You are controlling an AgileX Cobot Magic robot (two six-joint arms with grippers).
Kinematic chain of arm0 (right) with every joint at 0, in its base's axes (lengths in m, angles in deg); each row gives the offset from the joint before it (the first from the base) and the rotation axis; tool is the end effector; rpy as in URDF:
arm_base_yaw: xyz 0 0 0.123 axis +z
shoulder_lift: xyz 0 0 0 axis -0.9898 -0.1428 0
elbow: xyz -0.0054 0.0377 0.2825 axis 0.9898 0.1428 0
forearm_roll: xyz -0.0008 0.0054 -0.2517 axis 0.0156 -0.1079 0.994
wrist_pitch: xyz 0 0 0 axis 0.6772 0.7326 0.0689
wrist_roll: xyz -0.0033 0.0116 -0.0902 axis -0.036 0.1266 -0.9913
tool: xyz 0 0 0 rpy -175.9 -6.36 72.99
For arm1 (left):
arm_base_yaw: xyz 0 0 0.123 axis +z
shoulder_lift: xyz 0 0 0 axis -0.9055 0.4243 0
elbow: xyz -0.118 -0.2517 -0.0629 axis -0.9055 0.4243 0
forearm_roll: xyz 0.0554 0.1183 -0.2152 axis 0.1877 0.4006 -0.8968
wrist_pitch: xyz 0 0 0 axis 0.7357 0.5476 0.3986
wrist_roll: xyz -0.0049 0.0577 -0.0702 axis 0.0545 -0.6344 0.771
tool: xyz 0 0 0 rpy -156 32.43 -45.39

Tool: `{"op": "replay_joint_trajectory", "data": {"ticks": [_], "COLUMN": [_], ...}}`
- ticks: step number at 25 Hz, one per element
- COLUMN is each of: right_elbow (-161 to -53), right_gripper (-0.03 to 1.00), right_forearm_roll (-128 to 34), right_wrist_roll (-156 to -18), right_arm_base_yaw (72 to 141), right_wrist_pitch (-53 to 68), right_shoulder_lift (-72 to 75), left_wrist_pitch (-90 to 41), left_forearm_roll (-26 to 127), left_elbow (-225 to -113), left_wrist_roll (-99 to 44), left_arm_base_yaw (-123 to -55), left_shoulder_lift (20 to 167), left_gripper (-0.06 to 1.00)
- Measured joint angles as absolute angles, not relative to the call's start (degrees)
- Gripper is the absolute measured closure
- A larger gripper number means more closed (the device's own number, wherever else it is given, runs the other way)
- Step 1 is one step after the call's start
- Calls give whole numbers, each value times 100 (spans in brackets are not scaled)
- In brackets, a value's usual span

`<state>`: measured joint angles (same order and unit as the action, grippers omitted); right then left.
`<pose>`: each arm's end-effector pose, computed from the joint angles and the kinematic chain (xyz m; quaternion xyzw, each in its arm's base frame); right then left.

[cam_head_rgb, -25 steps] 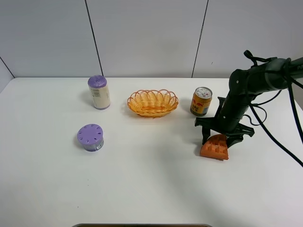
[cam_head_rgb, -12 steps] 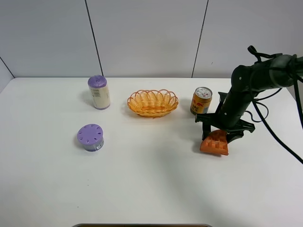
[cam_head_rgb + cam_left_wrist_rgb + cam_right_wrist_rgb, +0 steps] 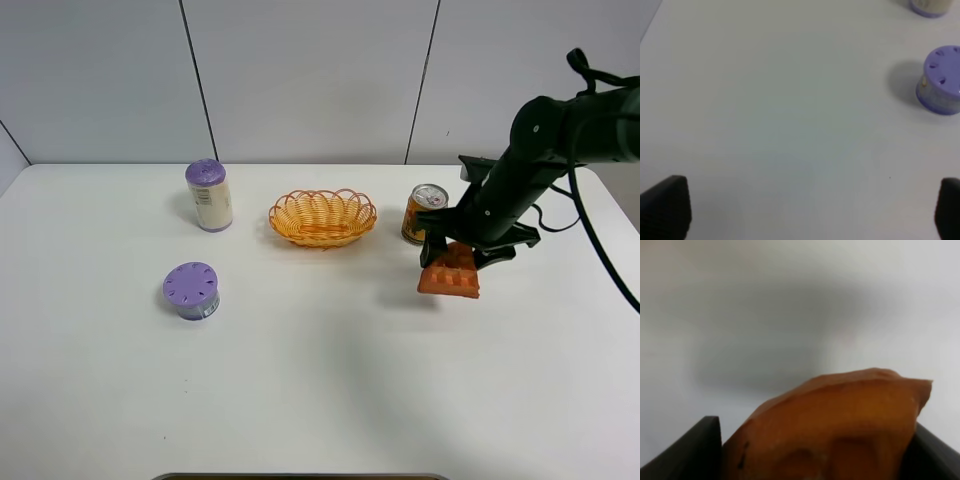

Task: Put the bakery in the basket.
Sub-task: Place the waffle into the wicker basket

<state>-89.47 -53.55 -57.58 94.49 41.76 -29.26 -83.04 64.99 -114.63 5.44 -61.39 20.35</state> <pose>0.3267 0.0896 0.1704 0.0304 0.9909 0.1078 0.0746 -0.0004 0.0010 0.2590 -0.0216 0.8735 0.0239 0.4858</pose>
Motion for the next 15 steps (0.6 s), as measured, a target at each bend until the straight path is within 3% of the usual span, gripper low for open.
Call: {"op": "replay_joint_trajectory", "data": {"ticks": [15], "right_elbow": [-11124], "right_gripper": [32], "right_forearm_roll": [-5898], "right_wrist_roll": [-6385], "right_arm_base_yaw": [9942], "right_wrist_pitch": [4214], "right_shoulder_lift": [-2768], "left_wrist_pitch": [-8304], "left_forearm_roll": [6499], "left_elbow": [-11463], "left_wrist_roll": [544], "left_arm_base_yaw": [-6139], "left_shoulder_lift": [2035], "left_gripper": [-5]}}
